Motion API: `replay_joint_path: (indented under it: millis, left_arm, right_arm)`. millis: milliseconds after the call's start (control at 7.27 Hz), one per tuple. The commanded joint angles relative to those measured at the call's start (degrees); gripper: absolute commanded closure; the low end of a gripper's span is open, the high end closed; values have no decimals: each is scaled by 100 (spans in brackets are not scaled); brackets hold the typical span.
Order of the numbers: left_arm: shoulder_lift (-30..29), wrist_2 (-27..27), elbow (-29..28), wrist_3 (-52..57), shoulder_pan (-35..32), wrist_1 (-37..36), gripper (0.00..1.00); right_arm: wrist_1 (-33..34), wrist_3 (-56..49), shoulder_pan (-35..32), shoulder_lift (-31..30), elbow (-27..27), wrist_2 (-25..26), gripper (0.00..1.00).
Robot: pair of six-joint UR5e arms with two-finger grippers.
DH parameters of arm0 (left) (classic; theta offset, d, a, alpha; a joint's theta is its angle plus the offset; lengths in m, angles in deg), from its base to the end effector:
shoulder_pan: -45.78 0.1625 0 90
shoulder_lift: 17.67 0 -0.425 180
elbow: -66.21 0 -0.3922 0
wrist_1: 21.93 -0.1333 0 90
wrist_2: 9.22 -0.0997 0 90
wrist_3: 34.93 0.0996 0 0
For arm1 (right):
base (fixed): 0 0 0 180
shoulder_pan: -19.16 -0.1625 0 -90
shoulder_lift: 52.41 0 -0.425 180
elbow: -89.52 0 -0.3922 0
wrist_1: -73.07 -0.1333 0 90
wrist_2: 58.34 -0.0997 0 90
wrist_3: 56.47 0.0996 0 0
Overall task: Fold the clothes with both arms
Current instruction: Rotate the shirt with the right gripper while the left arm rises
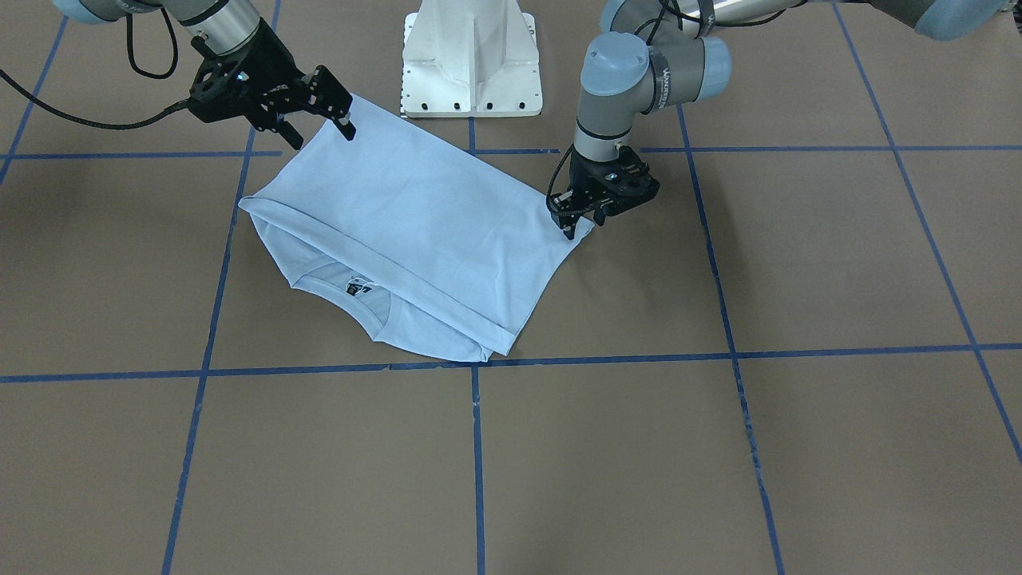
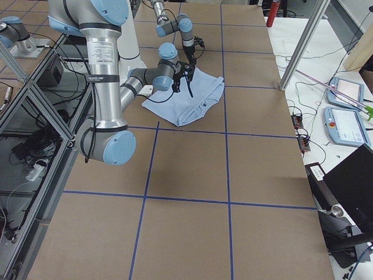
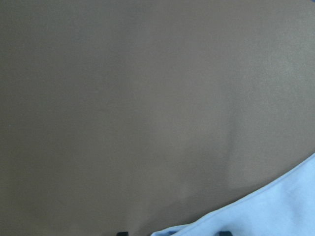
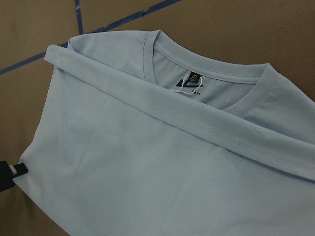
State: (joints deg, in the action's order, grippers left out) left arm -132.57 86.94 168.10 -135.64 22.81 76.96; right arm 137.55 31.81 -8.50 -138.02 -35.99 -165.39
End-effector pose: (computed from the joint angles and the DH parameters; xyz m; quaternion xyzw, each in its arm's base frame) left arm 0.5354 -0.3601 0.3110 -0.0078 0.3907 -0.2466 0.8868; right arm -0.3604 -0.3064 0.2836 0.0149 -0.5486 0.1087 0.8289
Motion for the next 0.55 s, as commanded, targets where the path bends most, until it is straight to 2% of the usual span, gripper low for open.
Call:
replay_joint_path:
  millis: [0,138,275,413]
  left_arm:
    - [3,-1,-11,7,4,-2,76]
    - [12,-10,15,7,4,-2,84]
    - [12,-10,33,7,4,-2,99]
    - [-5,-1,33,7,-5,-2,100]
  right_arm:
    - [3,-4,-11,0,0,0,0]
    - [-6,-4,-11,0,0,0,0]
    - [-6,-4,-29,0,0,0,0]
    - [3,-4,-55,9,0,0,0]
